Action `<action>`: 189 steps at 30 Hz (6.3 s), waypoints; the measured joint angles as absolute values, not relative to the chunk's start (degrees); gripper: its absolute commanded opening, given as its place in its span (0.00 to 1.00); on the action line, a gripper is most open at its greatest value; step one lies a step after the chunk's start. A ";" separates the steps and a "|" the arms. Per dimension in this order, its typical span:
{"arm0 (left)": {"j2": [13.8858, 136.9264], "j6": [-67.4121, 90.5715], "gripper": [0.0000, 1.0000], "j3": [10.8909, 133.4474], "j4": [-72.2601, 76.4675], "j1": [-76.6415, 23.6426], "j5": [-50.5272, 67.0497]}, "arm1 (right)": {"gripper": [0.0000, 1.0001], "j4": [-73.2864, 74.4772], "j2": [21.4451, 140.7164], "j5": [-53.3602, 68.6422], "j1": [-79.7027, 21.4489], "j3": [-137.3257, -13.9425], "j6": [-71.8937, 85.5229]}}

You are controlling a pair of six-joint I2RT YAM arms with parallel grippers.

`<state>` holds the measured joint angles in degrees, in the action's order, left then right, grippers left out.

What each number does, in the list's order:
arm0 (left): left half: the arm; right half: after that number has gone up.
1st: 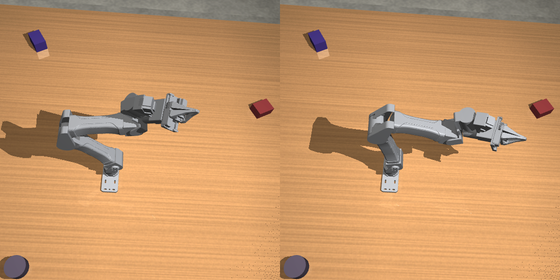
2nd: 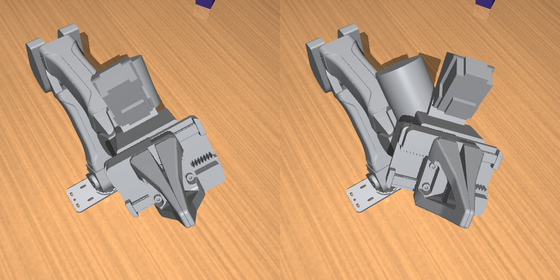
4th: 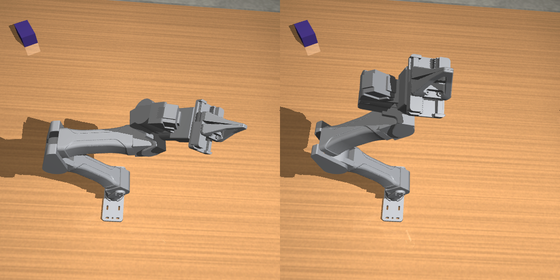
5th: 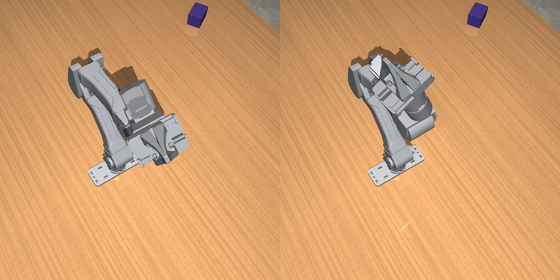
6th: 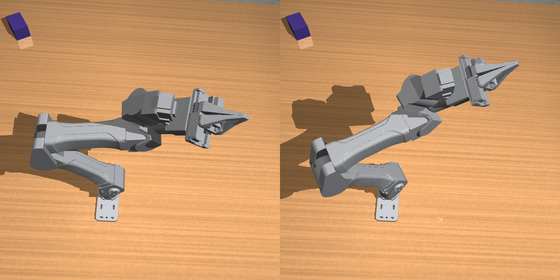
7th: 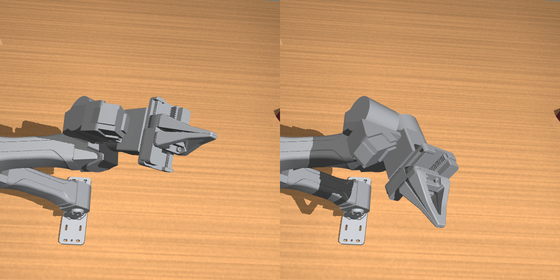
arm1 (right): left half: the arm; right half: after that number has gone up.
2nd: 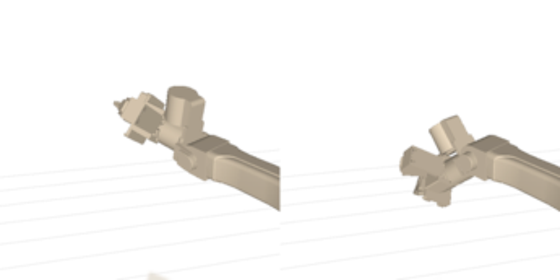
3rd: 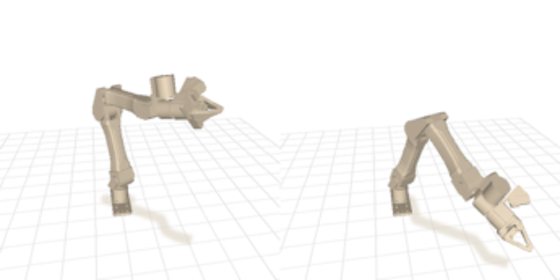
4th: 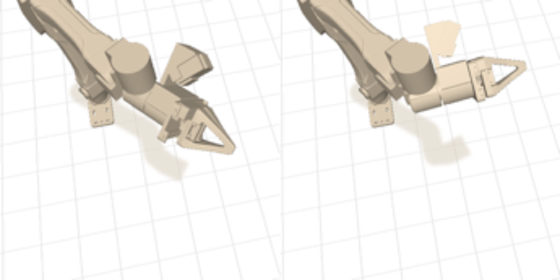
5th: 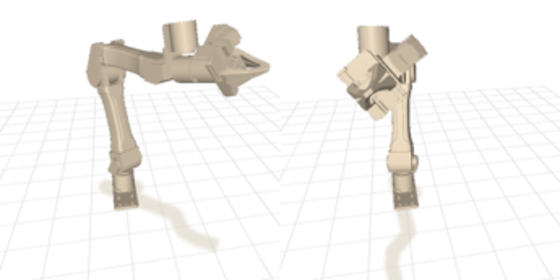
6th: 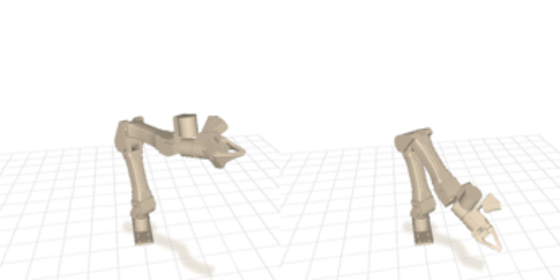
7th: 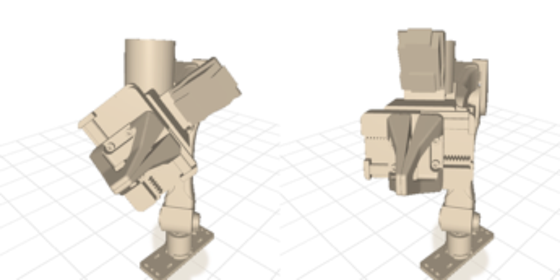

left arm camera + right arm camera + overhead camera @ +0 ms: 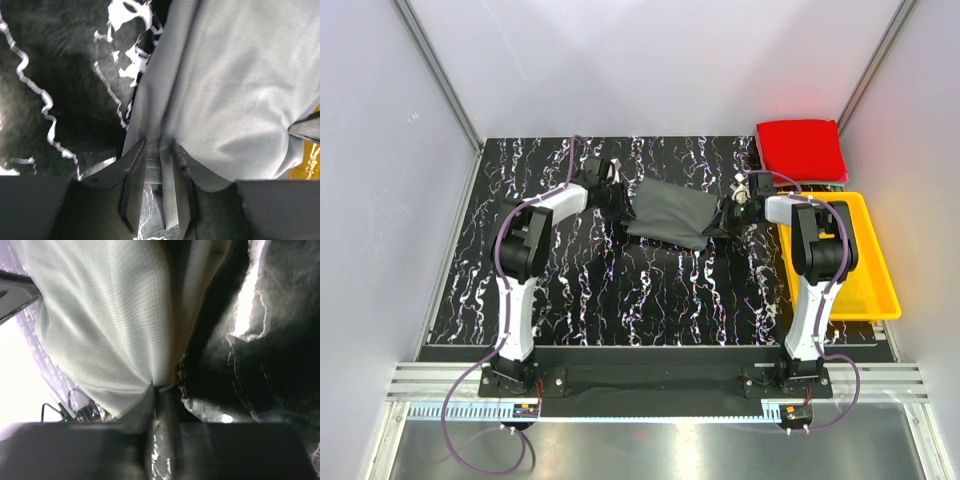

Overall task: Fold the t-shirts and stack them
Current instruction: Fold the tshirt, then neatly place the folded tshirt to the corner

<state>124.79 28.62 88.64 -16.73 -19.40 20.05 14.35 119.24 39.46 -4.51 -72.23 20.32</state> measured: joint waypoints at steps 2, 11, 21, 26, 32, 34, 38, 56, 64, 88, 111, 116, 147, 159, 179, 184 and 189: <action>124.09 28.73 0.35 88.29 -17.89 -19.57 18.85 | 0.34 14.20 118.48 39.70 -4.51 -71.46 20.34; 115.63 27.86 0.37 85.49 -23.38 -19.79 14.90 | 0.56 16.67 113.49 35.29 -4.58 -70.43 19.97; 108.07 28.84 0.37 79.18 -15.00 -24.69 21.34 | 0.68 19.86 114.54 31.00 -4.56 -78.81 20.67; 110.89 29.67 0.36 73.52 -13.28 -25.89 22.61 | 0.66 20.03 118.83 30.55 -4.56 -85.93 20.03; 114.50 29.71 0.35 72.73 -13.63 -25.98 21.47 | 0.39 22.02 124.77 28.12 -4.49 -91.15 17.74; 114.50 29.65 0.35 72.82 -13.69 -25.98 20.75 | 0.37 22.87 126.21 27.59 -4.34 -91.90 17.47; 114.50 29.65 0.34 73.21 -14.37 -25.98 19.46 | 0.26 23.40 127.72 27.24 -4.21 -93.03 17.34; 108.88 30.04 0.37 77.65 -20.80 -26.15 18.37 | 0.10 29.78 124.16 28.42 -3.42 -94.48 16.86; 113.34 30.02 0.36 82.65 -18.24 -26.02 20.67 | 0.02 25.10 118.24 44.73 -3.97 -89.60 19.00; 118.45 28.32 0.38 84.51 -24.43 -25.41 13.50 | 0.03 18.22 117.69 53.82 -6.11 -75.35 19.42; 119.72 31.22 0.36 83.85 -21.08 -26.85 17.23 | 0.31 15.22 117.45 47.53 -11.40 -68.47 18.92; 117.62 29.93 0.44 83.85 -23.42 -26.65 16.82 | 0.72 19.55 111.61 37.26 -11.16 -69.97 20.75; 121.01 14.94 0.46 89.12 -31.88 -16.34 20.53 | 0.35 19.99 126.06 32.34 -1.50 -89.97 17.91; 119.20 18.11 0.46 91.15 -32.86 -16.47 19.38 | 0.45 17.63 127.70 35.16 -1.61 -89.84 18.44; 121.56 26.26 0.43 83.55 -19.79 -19.11 29.80 | 0.87 21.19 129.23 34.68 -1.61 -95.77 17.30; 121.60 26.24 0.43 83.64 -19.68 -19.09 29.67 | 0.87 24.62 131.00 34.92 -1.87 -99.13 16.78; 121.73 26.26 0.43 83.64 -19.62 -19.07 29.69 | 0.87 27.51 132.57 35.14 -2.20 -102.10 16.16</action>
